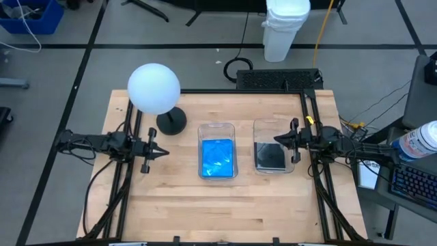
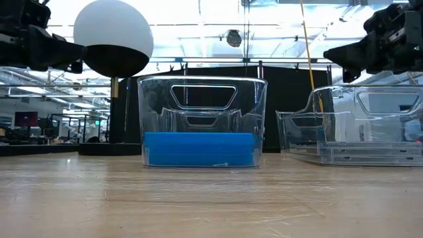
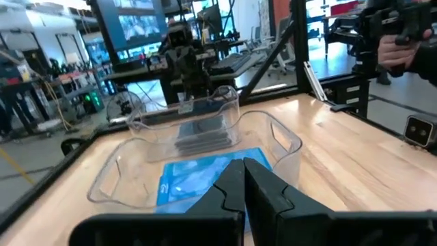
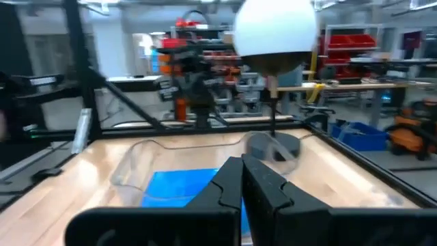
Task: Pick & place jewel cases by type
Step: Return to Home Position
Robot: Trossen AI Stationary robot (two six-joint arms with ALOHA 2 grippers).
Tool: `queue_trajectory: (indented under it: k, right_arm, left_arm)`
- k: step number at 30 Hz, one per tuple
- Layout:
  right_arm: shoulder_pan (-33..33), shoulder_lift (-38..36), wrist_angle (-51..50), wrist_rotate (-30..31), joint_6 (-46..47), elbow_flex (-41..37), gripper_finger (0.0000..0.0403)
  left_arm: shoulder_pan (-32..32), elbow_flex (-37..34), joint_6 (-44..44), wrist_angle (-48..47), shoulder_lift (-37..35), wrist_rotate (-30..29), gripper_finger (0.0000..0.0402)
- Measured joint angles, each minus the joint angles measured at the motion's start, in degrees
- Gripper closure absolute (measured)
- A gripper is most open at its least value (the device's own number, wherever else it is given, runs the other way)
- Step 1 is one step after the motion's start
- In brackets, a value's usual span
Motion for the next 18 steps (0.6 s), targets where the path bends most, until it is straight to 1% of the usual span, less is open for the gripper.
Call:
queue_trajectory:
  k: [3,4,7,8,12,14,18]
  right_arm:
    - [0.0,0.0,0.09,-3.98,-1.42,0.0,0.0403]
    - [0.05,0.0,0.09,-4.09,-1.72,0.0,0.0403]
    - [0.02,0.0,0.23,-0.95,-0.38,0.0,0.0403]
    - [-0.02,0.0,0.23,-0.77,0.04,-0.02,0.0403]
    - [0.02,0.02,0.22,-2.38,0.41,-0.04,0.0403]
    - [0.02,0.02,0.12,-1.15,1.98,-0.04,0.0403]
    - [0.02,0.02,0.06,4.46,4.63,-0.04,0.0403]
  left_arm:
    - [0.08,0.0,-2.07,-0.03,0.93,0.0,0.0394]
    - [0.08,0.0,-2.1,-0.03,1.27,0.0,0.0393]
    - [0.08,-0.02,-2.1,0.36,2.27,-0.02,0.0393]
    - [0.08,-0.04,-2.1,0.67,2.52,-0.07,0.0393]
    - [0.08,-0.17,-2.08,1.78,3.11,-0.24,0.0393]
    - [0.08,-0.2,-2.1,1.95,3.08,-0.28,0.0392]
    - [0.08,-0.2,-2.08,2.07,3.1,-0.33,0.0392]
